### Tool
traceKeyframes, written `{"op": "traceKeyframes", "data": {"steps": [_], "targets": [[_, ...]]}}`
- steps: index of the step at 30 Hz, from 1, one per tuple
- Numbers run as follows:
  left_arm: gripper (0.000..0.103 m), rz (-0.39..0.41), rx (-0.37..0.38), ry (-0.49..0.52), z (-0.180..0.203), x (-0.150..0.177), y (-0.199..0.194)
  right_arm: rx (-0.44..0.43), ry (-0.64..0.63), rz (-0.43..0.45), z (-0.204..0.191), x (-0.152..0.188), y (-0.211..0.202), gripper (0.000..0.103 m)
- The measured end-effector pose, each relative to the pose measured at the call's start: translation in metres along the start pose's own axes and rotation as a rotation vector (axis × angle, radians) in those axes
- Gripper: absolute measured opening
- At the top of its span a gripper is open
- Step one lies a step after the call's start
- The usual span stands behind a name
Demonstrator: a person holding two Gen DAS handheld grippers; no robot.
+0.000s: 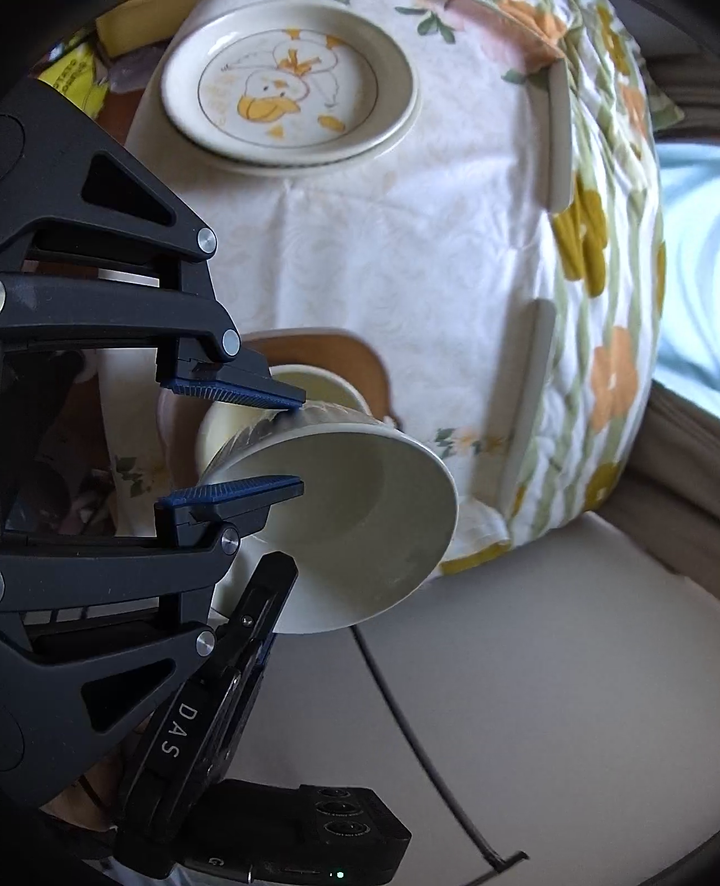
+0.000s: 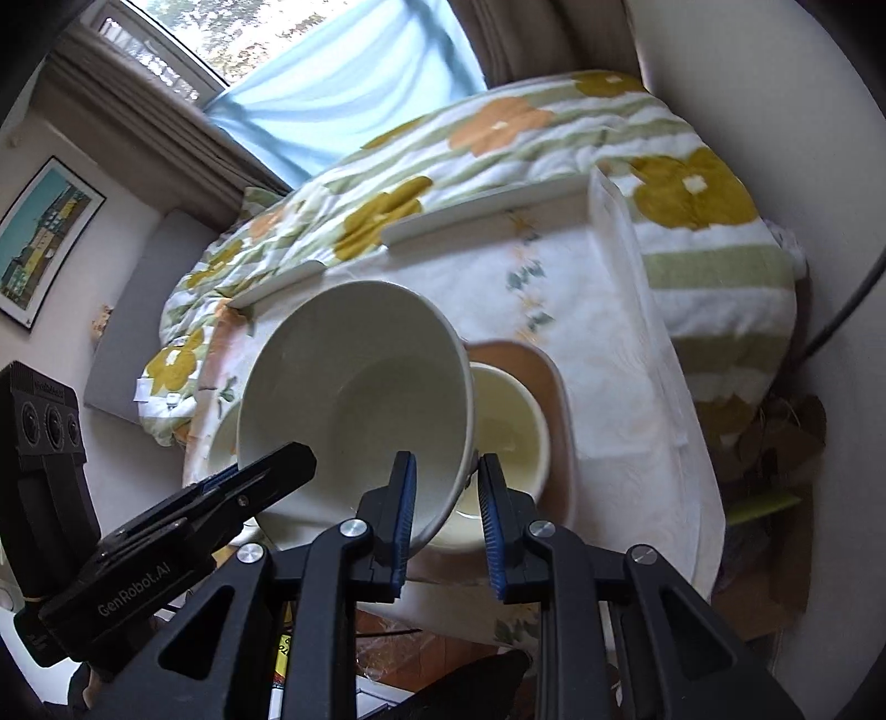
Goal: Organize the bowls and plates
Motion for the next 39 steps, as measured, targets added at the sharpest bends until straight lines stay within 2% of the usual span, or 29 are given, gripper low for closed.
{"op": "traceKeyframes", "data": {"steps": [5, 14, 31, 39], "targets": [[0.022, -0.092, -0.03, 0.052, 0.002, 0.005, 0.026, 0.012, 0.039, -0.001, 0.017, 0.007, 0.014, 0.021], [0.022, -0.141, -0.109, 0.137, 0.004, 0.007, 0.047, 0.068, 0.005, 0.011, 0.019, 0.014, 0.03, 0.021], [0.022, -0.125, -0.243, 0.266, 0.014, 0.007, 0.061, 0.103, -0.068, 0.037, 0.018, 0.017, 0.036, 0.021], [0.022, -0.095, -0.247, 0.268, 0.013, 0.011, 0.06, 0.093, -0.089, 0.035, 0.018, 0.017, 0.035, 0.021]]}}
Point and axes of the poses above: each gripper's, at about its wrist camera, not at the fingertips, and y roughly the way its jaws point, z to its right, x to its underside, the point moved 1 cm from there along y, roughly the way its jaws point, and after that the axes turned 6 degrees about y, right-handed, at the moved point
